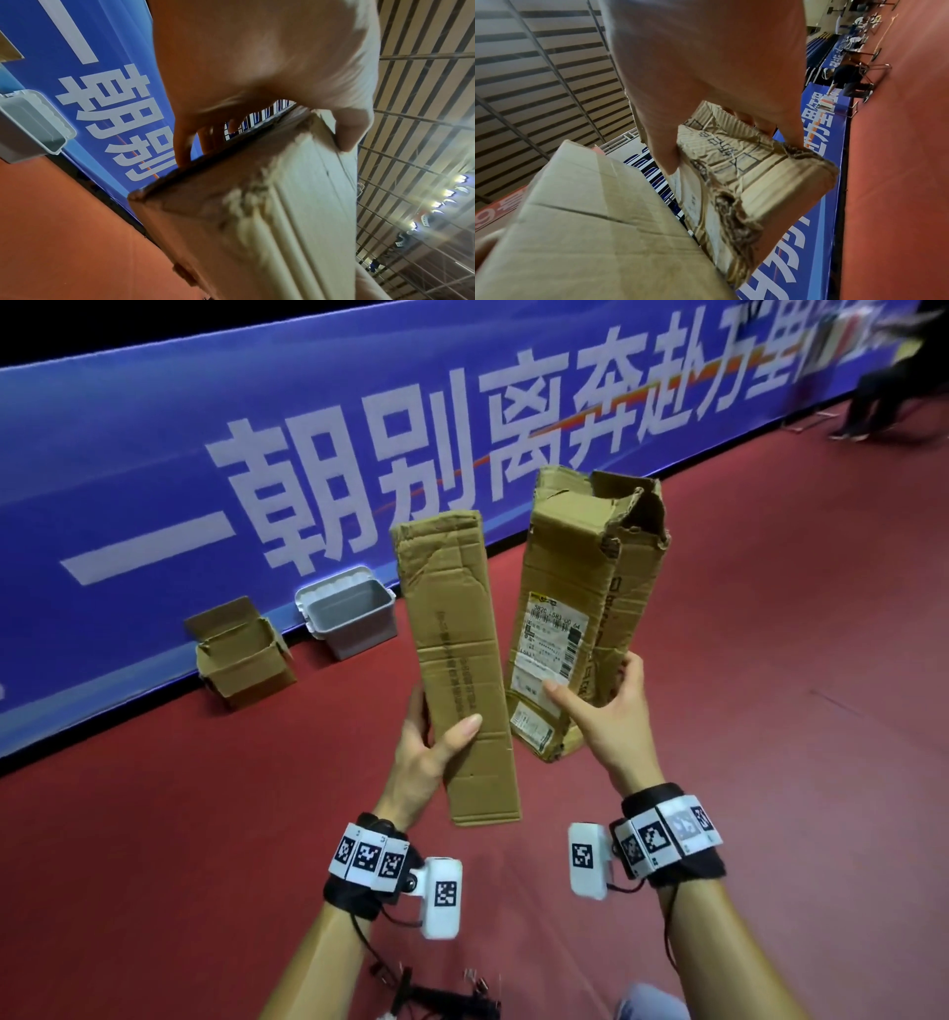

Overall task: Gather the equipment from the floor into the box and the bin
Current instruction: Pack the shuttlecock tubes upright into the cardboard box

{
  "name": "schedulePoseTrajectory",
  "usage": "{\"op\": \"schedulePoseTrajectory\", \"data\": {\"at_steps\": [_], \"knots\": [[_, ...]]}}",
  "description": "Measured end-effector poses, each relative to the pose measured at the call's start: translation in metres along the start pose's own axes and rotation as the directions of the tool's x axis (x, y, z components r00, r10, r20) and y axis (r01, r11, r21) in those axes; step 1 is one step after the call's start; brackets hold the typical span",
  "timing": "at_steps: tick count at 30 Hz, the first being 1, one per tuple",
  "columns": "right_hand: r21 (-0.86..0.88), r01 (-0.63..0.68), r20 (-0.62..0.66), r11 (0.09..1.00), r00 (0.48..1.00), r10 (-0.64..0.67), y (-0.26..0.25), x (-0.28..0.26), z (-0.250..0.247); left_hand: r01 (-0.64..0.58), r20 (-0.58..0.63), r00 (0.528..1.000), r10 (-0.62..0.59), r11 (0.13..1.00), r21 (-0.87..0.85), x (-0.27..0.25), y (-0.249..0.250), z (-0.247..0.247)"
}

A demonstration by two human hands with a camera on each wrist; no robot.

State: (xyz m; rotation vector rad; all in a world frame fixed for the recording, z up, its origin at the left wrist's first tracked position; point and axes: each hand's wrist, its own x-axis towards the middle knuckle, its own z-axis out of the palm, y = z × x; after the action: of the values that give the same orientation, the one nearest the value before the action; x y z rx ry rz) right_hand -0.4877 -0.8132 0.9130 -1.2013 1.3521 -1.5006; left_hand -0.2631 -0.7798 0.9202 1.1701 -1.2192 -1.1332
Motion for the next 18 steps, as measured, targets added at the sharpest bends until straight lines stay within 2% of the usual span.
{"op": "schedulePoseTrajectory", "data": {"at_steps": [4, 10, 14, 18], "knots": [[-0.008, 0.0, -0.019, 1.0, 1.0, 0.0, 0.012, 0.058, 0.012, 0.004, -0.01, 1.0, -0.004, 1.0, 0.015, 0.062, -0.013, 0.002], [-0.006, -0.021, 0.012, 1.0, 1.0, 0.021, 0.042, 0.164, 0.05, 0.018, -0.121, 0.992, -0.019, 1.0, -0.011, 0.168, -0.038, 0.001], [0.005, -0.028, 0.08, 1.0, 0.996, 0.028, 0.06, 0.256, 0.094, 0.007, -0.191, 0.982, -0.007, 1.0, -0.002, 0.249, -0.041, -0.009], [-0.002, -0.034, 0.179, 0.999, 0.983, 0.034, 0.053, 0.349, 0.153, 0.004, -0.297, 0.955, 0.004, 1.0, 0.027, 0.326, -0.036, -0.039]]}}
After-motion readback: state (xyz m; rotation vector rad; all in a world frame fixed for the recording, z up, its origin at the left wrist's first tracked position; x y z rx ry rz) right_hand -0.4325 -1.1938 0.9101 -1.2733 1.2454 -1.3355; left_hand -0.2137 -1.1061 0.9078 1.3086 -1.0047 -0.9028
